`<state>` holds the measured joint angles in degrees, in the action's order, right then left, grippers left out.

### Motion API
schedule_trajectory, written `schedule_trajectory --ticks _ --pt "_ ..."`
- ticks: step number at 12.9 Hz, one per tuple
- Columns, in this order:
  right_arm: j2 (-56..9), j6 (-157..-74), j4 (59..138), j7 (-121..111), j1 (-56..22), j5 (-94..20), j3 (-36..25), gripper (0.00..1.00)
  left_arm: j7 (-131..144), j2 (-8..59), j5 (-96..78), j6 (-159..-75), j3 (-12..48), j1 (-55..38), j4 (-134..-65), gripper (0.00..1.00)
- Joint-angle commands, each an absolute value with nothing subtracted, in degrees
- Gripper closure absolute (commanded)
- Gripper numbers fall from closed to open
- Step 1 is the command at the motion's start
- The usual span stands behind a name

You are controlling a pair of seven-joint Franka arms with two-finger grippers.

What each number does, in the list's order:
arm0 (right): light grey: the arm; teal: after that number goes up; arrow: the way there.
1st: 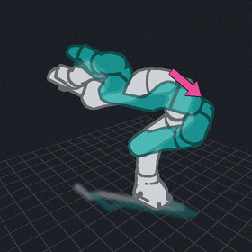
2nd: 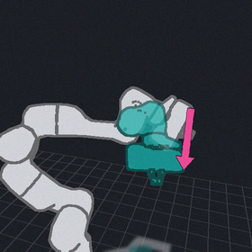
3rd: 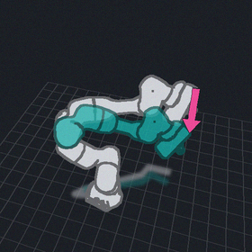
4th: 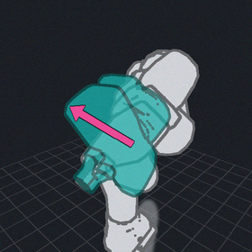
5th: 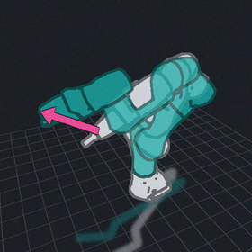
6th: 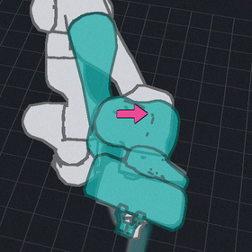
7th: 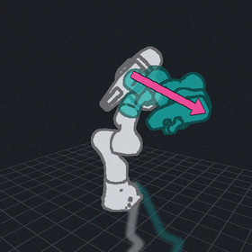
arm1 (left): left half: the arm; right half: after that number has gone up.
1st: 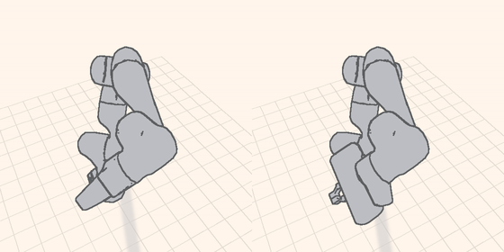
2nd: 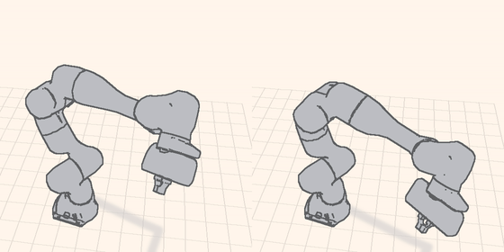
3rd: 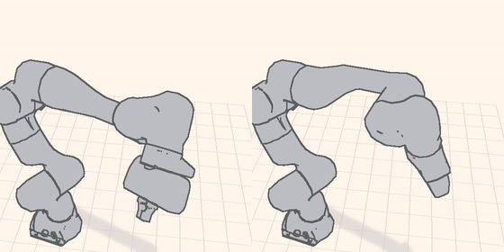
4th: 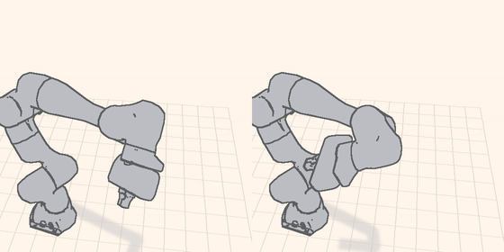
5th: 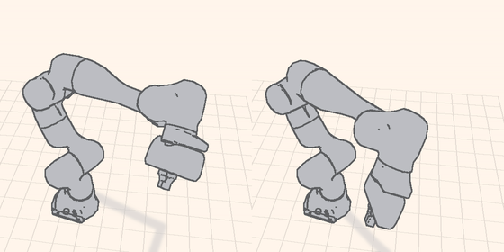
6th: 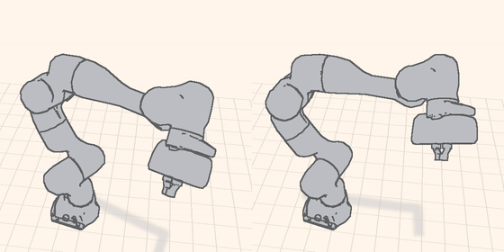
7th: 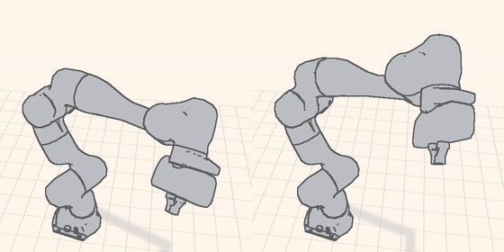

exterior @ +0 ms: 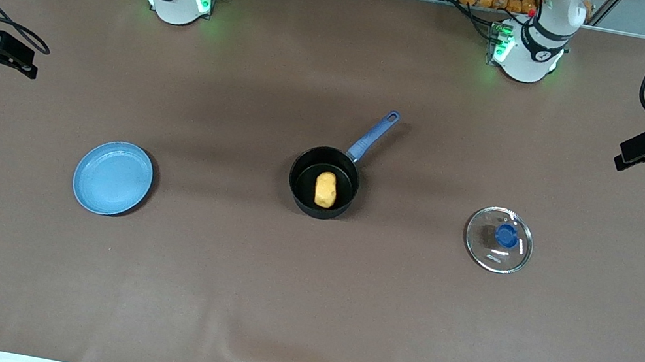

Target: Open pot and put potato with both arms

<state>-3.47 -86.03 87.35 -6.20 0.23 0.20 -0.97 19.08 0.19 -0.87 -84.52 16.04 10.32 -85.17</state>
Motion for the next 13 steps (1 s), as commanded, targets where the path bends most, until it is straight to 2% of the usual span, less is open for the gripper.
schedule_trajectory --ticks 1,4,9,13 --pt "2.10 -91.92 95.69 -5.62 -5.89 -1.23 -8.17 0.00 17.58 -4.13 -2.29 -87.27 16.00 11.43 -90.44 0.00" --pt "5.87 -94.12 101.23 -5.54 -6.50 -1.23 -8.17 0.00 17.40 -4.39 -2.29 -86.75 16.00 11.43 -90.26 0.00" --pt "5.45 -93.16 100.20 -5.45 -7.29 -1.05 -7.74 0.00 3.04 -4.83 -2.20 -84.46 15.56 12.47 -90.26 0.00" --pt "5.45 -92.29 100.19 -5.36 -7.21 -1.05 -7.73 0.00 1.58 -5.18 -1.76 -84.38 15.64 12.92 -90.70 0.00"
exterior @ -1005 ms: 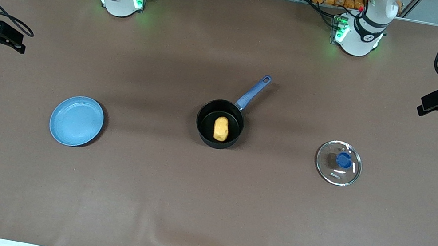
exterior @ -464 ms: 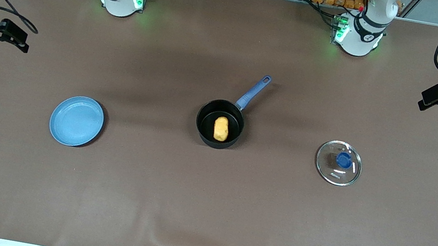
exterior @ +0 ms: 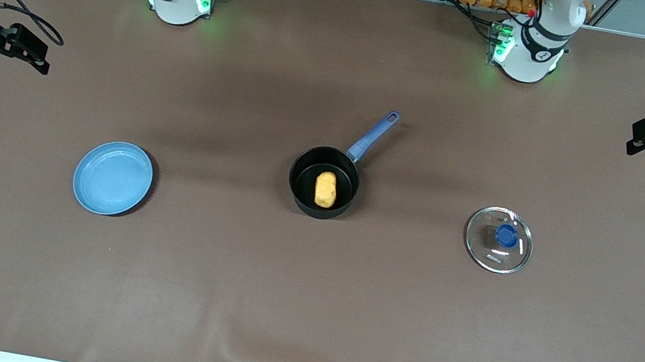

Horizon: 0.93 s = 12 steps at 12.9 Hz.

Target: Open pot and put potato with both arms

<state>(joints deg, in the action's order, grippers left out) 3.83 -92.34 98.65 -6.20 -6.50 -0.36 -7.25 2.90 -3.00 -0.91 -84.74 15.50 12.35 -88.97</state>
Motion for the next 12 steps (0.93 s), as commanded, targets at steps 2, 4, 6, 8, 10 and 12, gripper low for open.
schedule_trajectory --ticks 2,4,6,8,10,12 --pt "5.45 -91.93 100.11 -5.36 -7.21 -1.05 -7.73 0.00 2.72 -6.06 -1.76 -84.46 15.82 12.92 -91.31 0.00" --pt "5.45 -91.67 99.93 -5.36 -7.29 -1.05 -7.73 0.00 2.99 -5.80 -1.93 -84.46 15.56 13.01 -90.79 0.00" --pt "5.45 -91.67 99.84 -5.36 -7.29 -1.05 -7.73 0.00 2.99 -5.36 -1.41 -84.46 15.47 13.01 -90.53 0.00" --pt "5.45 -91.67 99.84 -5.36 -7.21 -1.05 -7.73 0.00 2.81 -4.92 -1.32 -84.46 15.47 13.10 -90.27 0.00" --pt "5.36 -91.67 99.84 -5.36 -7.21 -1.05 -7.73 0.00 2.73 -4.92 -1.14 -84.46 15.47 13.01 -90.26 0.00" --pt "5.45 -91.67 99.84 -5.36 -7.21 -1.05 -7.73 0.00 2.64 -4.92 -0.97 -84.38 15.56 12.92 -90.26 0.00"
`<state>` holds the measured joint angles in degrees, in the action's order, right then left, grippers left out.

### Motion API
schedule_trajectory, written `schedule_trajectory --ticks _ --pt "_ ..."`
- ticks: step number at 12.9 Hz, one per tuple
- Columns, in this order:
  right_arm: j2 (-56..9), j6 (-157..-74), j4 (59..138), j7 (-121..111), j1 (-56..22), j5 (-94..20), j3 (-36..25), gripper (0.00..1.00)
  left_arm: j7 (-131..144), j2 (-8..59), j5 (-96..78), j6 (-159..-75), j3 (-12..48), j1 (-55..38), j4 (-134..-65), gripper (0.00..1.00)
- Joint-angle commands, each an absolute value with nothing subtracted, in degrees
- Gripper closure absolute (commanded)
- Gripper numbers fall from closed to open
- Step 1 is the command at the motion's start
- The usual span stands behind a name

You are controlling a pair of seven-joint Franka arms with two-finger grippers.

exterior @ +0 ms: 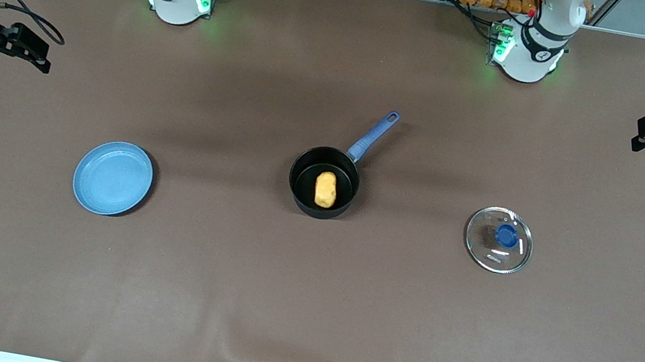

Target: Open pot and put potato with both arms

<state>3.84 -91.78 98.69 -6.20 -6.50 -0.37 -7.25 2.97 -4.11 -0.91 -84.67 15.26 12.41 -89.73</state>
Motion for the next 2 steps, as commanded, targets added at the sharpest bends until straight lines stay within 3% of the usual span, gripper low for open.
schedule_trajectory --ticks 1,2 --pt "5.45 -91.67 99.84 -5.36 -7.21 -1.05 -7.73 0.00 2.64 -4.92 -0.97 -84.38 15.56 12.92 -90.35 0.00" --pt "5.45 -91.67 99.84 -5.36 -7.21 -1.05 -7.73 0.00 2.81 -4.92 -0.97 -84.29 15.56 12.92 -90.35 0.00"
